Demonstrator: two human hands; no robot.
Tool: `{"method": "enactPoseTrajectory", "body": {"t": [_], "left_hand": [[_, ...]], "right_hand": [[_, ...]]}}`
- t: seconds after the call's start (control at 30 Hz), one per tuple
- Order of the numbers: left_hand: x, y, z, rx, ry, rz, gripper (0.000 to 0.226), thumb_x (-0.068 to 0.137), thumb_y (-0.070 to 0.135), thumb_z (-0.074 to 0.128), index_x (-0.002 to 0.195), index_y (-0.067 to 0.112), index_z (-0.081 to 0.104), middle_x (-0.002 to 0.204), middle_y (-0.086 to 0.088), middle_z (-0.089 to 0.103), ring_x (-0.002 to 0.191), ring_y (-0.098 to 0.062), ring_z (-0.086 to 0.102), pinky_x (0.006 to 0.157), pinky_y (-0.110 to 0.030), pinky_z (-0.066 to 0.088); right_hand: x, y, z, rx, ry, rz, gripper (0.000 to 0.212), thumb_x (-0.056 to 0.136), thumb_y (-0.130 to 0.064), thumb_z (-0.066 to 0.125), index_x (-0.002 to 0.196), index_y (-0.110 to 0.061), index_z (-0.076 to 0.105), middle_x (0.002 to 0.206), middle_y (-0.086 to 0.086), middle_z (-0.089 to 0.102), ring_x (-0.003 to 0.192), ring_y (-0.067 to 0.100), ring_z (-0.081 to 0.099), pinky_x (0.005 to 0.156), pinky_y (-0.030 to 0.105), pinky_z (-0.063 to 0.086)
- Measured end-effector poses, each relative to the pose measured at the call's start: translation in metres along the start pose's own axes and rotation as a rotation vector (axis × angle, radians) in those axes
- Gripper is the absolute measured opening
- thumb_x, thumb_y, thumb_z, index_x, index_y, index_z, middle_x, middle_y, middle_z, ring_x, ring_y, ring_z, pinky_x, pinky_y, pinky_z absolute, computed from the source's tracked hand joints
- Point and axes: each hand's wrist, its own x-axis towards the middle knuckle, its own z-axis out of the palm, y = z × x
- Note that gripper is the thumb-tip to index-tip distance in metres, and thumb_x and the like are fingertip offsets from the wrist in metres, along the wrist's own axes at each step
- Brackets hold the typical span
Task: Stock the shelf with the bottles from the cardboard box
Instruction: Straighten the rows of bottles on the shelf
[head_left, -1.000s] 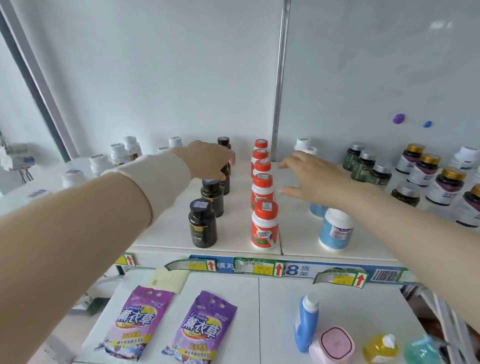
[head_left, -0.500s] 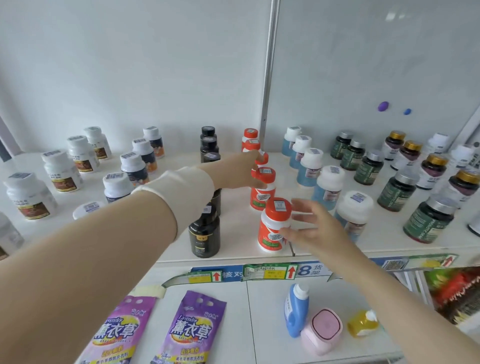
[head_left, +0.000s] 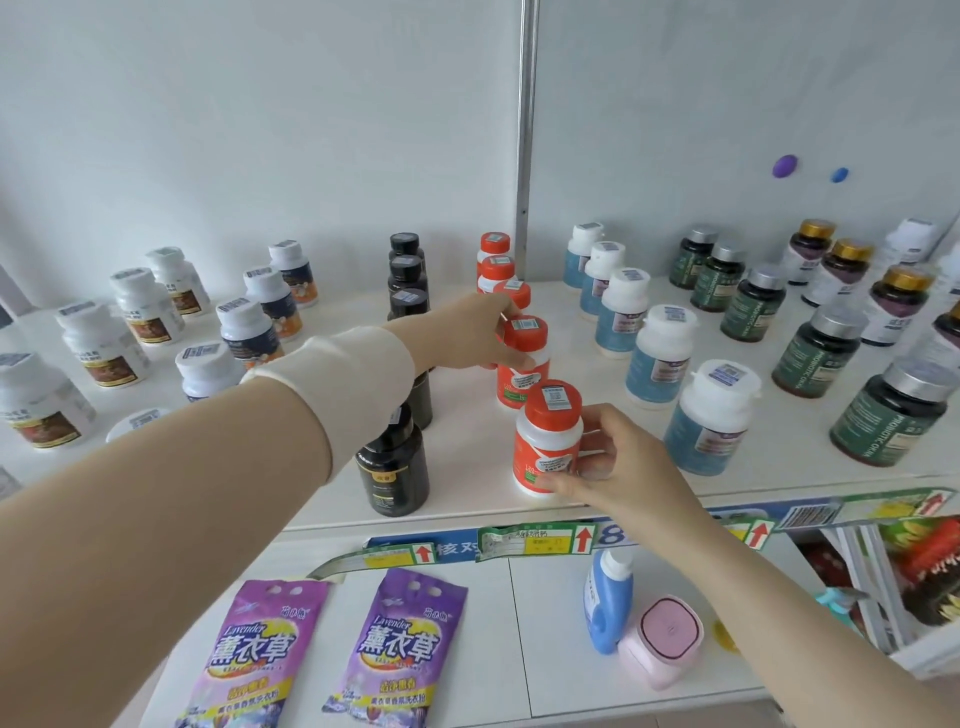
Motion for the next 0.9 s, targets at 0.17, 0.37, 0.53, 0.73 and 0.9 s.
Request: {"method": "enactPoseTrajectory", "body": {"t": [0.17, 0.37, 0.53, 0.73, 0.9], "left_hand": [[0.002, 0.003, 0.001, -0.027, -0.013, -0.019, 0.056, 0.084, 0.027, 0.065, 0.132, 0.013, 0.041, 0.130, -0.007, 0.053, 0.106, -0.023, 0.060, 0.083, -0.027, 0.053], [-0.002, 0.006, 0.002, -0.015, -0.001, -0.029, 0.058, 0.084, 0.027, 0.065, 0.134, 0.013, 0.039, 0.132, -0.007, 0.052, 0.108, -0.022, 0.058, 0.082, -0.025, 0.051], [-0.016, 0.008, -0.012, 0.022, 0.077, -0.018, 0.060, 0.082, 0.031, 0.068, 0.133, 0.013, 0.040, 0.132, -0.005, 0.053, 0.109, -0.020, 0.057, 0.091, -0.031, 0.046], [-0.056, -0.004, -0.056, 0.207, 0.226, -0.021, 0.049, 0.084, 0.023, 0.067, 0.127, 0.014, 0.047, 0.125, -0.005, 0.056, 0.105, -0.020, 0.055, 0.085, -0.027, 0.042], [-0.092, -0.040, -0.081, 0.756, 0.161, -0.082, 0.048, 0.087, 0.027, 0.061, 0.130, 0.016, 0.041, 0.119, -0.007, 0.053, 0.104, -0.029, 0.055, 0.086, -0.042, 0.046]], "right_hand": [[0.002, 0.001, -0.002, -0.018, -0.036, 0.000, 0.046, 0.063, -0.027, 0.082, 0.088, -0.042, 0.046, 0.086, -0.030, 0.056, 0.078, -0.010, 0.059, 0.059, -0.003, 0.042], [0.002, -0.002, -0.003, -0.011, -0.068, -0.009, 0.050, 0.065, -0.031, 0.080, 0.095, -0.044, 0.042, 0.092, -0.032, 0.053, 0.081, -0.009, 0.058, 0.060, -0.002, 0.042], [0.010, -0.032, -0.022, 0.041, -0.007, -0.069, 0.056, 0.065, -0.045, 0.071, 0.113, -0.034, 0.044, 0.106, -0.021, 0.056, 0.098, -0.002, 0.057, 0.074, 0.012, 0.049], [0.052, -0.087, -0.035, -0.241, 0.001, -0.218, 0.044, 0.082, -0.037, 0.066, 0.120, -0.023, 0.048, 0.120, -0.008, 0.055, 0.104, 0.010, 0.055, 0.080, 0.021, 0.043], [0.076, -0.112, -0.009, -0.809, -0.062, -0.349, 0.053, 0.089, -0.035, 0.057, 0.134, -0.016, 0.039, 0.141, 0.007, 0.042, 0.123, 0.027, 0.047, 0.093, 0.036, 0.042]]}}
